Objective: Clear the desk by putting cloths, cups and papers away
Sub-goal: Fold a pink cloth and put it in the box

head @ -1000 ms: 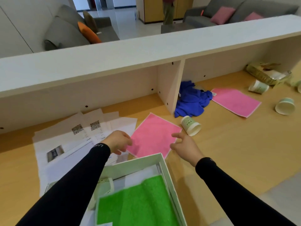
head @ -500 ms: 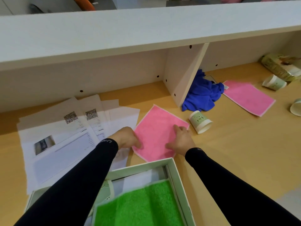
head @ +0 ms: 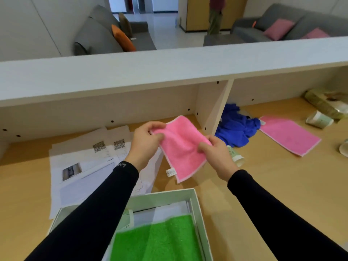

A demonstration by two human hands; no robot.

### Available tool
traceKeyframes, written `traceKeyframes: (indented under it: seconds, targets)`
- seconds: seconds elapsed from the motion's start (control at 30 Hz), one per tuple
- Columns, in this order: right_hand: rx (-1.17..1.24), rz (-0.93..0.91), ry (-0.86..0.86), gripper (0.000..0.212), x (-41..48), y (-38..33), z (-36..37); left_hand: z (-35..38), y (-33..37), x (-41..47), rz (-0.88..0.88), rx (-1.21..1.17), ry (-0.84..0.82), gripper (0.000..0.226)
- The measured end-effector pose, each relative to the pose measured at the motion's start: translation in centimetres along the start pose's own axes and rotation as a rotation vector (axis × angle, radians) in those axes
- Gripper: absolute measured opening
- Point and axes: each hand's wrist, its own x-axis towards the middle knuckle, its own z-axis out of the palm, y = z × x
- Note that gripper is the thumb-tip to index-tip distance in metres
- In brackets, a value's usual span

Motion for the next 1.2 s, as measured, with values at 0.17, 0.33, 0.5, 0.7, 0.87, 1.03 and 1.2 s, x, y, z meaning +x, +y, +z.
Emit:
traceKeyframes:
  seconds: [0.17, 0.33, 0.5, 0.7, 0.87, 1.03, 1.2]
  targets:
    - [0.141, -0.099, -0.187, 0.014, -4.4, -4.5, -0.9, -1.3, 3.5, -3.9, 0.074, -0.087, 0.153, 0.027]
    - [0.141, -0.095, -0.466, 0.006, -9.2, -5.0, -0.6, -3.1, 3.9, -9.3, 0.092, -0.043, 0.247, 0.029]
    - [-0.098, -0.026, -0.627, 0.017, -12.7, -1.9, 1.0, -4.8, 0.9, -16.3, -0.035, 0.052, 0.295, 0.024]
    - [-0.295, 0.015, -0.734, 0.026, -15.0, 1.1, 2.6, -5.9, -4.0, -21.1, -0.271, 0.188, 0.328, 0.025]
    - [-0.264, 0.155, -0.868, 0.014, -14.9, 0.9, 2.9, -6.7, -5.5, -20.9, -0.417, 0.550, 0.266, 0.034]
    - [-0.069, 0.027, -0.620, 0.022, -11.3, -1.1, 0.9, -5.4, -1.6, -16.1, -0.084, 0.625, 0.440, 0.029]
    - [0.001, 0.069, -0.318, 0.027, -5.8, -1.6, -3.6, 1.4, 2.6, -10.2, 0.081, 0.452, 0.160, 0.016]
